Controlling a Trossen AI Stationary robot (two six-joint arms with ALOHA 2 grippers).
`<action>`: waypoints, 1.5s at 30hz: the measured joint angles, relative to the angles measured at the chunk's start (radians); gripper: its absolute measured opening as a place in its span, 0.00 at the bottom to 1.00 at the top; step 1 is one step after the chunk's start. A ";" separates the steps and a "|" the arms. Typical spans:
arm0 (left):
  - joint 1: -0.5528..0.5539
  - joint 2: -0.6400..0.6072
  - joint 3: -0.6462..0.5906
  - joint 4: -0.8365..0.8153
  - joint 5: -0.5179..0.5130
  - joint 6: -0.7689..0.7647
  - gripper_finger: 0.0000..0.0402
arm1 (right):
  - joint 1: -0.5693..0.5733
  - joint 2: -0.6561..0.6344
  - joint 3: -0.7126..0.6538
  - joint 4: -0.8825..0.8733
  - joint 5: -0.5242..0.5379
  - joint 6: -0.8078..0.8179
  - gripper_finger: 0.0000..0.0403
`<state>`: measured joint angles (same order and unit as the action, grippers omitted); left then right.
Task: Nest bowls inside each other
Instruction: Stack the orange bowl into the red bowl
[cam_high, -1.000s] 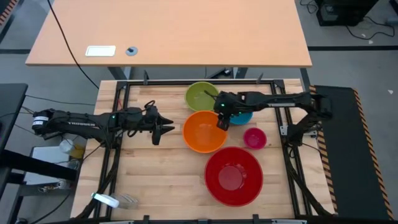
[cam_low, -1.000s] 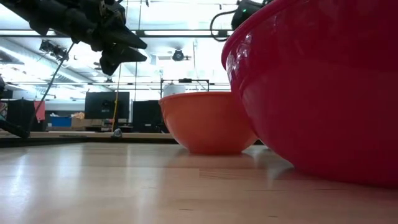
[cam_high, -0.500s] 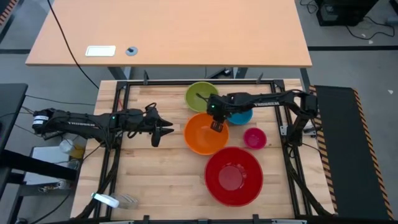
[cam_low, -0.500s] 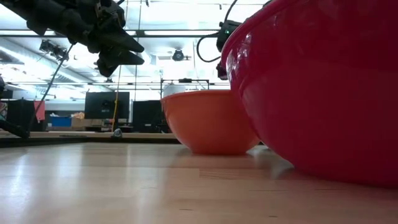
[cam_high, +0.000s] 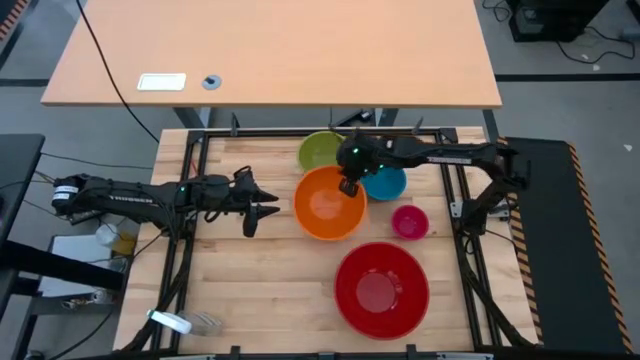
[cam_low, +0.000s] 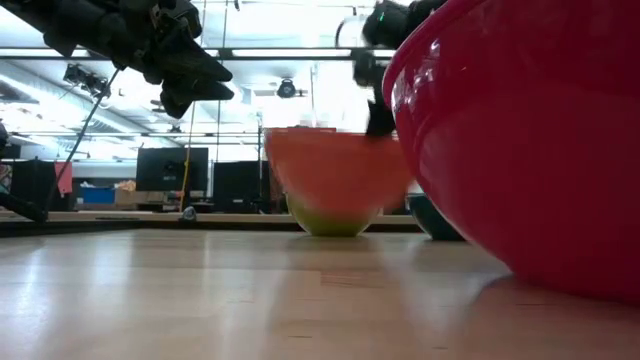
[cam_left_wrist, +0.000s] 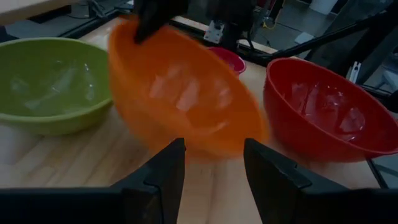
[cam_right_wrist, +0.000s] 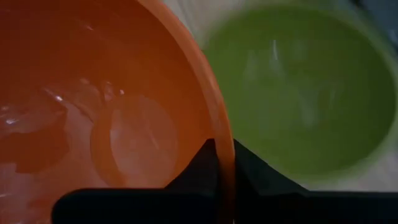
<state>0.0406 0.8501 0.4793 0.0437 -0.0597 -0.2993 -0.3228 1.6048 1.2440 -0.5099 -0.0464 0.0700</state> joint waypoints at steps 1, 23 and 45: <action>0.000 0.000 0.000 0.001 0.000 0.000 0.41 | -0.003 -0.024 0.003 0.014 -0.037 0.001 0.06; 0.000 0.000 -0.001 0.014 0.000 -0.011 0.41 | 0.400 -0.185 -0.032 -0.288 -0.355 -0.062 0.07; 0.000 0.000 -0.001 0.021 0.000 -0.013 0.41 | 0.512 -0.037 -0.033 -0.454 -0.164 0.135 0.48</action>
<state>0.0406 0.8501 0.4786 0.0650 -0.0597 -0.3119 0.1892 1.5674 1.2111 -0.9642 -0.2108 0.2053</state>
